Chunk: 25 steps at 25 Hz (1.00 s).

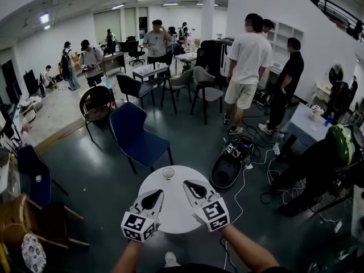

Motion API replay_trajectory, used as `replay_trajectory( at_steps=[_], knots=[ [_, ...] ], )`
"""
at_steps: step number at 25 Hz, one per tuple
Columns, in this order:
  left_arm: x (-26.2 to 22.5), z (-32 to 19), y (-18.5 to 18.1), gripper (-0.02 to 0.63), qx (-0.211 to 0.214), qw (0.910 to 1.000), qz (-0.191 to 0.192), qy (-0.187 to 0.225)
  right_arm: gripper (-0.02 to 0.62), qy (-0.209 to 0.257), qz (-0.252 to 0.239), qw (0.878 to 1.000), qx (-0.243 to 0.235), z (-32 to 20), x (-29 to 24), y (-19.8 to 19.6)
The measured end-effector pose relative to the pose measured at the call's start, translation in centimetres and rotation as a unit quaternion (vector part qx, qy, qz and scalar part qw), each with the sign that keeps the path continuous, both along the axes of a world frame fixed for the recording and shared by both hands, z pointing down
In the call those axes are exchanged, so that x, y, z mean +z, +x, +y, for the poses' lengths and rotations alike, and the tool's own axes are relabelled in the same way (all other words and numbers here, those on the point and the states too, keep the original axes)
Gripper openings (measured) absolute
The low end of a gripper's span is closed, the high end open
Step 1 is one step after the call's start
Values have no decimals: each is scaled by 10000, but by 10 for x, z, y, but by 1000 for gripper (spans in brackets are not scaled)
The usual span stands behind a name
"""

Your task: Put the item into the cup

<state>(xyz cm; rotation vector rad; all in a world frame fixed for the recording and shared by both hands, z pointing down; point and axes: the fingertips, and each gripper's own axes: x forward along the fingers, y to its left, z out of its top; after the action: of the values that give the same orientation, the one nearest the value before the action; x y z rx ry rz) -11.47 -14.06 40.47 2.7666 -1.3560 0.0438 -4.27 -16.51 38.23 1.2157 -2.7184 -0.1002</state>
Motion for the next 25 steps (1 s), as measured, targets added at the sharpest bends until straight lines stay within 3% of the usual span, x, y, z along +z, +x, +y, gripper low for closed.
replay_trajectory(
  at_steps=[9,25],
  knots=[
    [-8,51,29,15,-177,9996,-184,132,17,100,-156,9996,-215,50,-9,27],
    [-1,136,71,15,-390,9986,-321,147,17,11,-495,9986,-188,127,-6,85]
  ],
)
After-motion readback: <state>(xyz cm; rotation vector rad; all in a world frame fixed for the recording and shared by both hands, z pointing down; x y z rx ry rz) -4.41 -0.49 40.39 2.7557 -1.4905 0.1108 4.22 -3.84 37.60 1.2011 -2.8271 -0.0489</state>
